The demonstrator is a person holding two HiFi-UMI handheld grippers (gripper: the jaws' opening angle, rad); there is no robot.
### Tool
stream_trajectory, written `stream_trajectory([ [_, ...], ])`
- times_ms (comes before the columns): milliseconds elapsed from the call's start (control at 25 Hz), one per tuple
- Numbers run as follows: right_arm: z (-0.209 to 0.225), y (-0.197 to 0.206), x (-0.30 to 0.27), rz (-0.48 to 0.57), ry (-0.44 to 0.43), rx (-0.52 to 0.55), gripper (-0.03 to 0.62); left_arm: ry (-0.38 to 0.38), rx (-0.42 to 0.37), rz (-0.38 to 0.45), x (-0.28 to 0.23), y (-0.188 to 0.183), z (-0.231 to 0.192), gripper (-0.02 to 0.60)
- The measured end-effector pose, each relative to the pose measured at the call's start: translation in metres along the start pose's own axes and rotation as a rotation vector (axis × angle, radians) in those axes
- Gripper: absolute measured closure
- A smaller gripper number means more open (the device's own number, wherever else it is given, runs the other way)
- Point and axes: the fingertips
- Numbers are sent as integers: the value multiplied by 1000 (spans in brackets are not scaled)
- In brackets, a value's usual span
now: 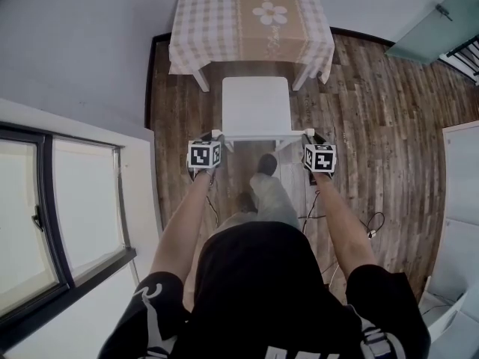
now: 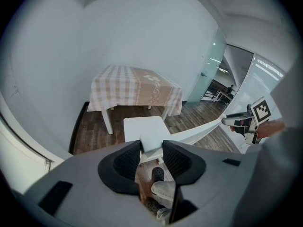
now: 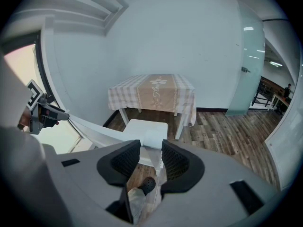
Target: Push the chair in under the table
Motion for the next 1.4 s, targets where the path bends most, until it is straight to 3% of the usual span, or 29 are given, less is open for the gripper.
stream_trajectory([
  [1400,8,-41,-37,-2,-14,-5,450,-12,-1,-3,-28,-47,-22,430],
])
Point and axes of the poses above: the fingertips, and each gripper's own axes: x backward along the fingers, z to its right, y out of its underside, and after that the axes turned 2 degrees about y, right-handed
